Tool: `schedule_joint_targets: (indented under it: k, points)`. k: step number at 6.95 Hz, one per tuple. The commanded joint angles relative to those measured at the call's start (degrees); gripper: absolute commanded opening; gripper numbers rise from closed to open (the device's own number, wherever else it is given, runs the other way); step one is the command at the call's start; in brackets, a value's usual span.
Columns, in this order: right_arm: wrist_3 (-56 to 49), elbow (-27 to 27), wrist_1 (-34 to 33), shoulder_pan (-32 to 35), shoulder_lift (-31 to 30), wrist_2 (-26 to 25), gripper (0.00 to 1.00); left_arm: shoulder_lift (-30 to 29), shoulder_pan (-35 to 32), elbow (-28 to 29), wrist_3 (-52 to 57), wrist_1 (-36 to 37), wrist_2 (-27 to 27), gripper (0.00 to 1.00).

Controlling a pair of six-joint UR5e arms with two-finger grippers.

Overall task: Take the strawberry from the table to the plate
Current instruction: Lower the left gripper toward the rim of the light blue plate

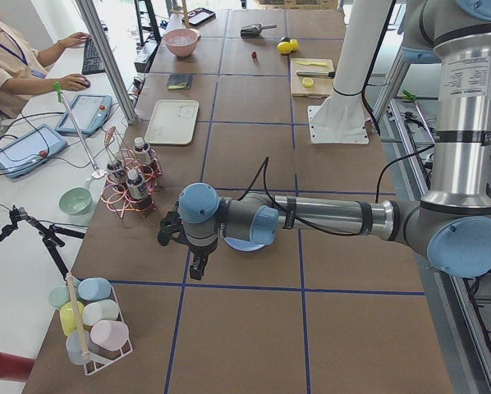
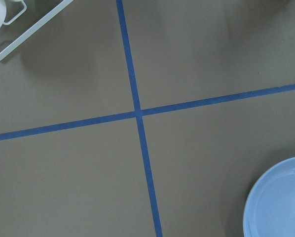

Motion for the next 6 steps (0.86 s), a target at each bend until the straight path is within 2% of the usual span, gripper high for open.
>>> schedule_joint_targets:
  k: [1, 3, 6]
  points:
    - [-0.7, -0.1, -0.3, -0.1, 0.2, -0.3, 1.0, 2.9, -0.2, -0.7, 5.3, -3.5, -0.7, 1.0]
    - [-0.3, 0.0, -0.2, -0.2, 0.4, 0.0, 1.0, 3.3, -0.2, -1.1, 6.5, -4.0, -0.5, 1.0]
    - [-0.1, 0.2, -0.3, -0.2, 0.2, 0.2, 1.0, 3.6, 0.2, -4.7, 6.8, -5.2, -0.1, 1.0]
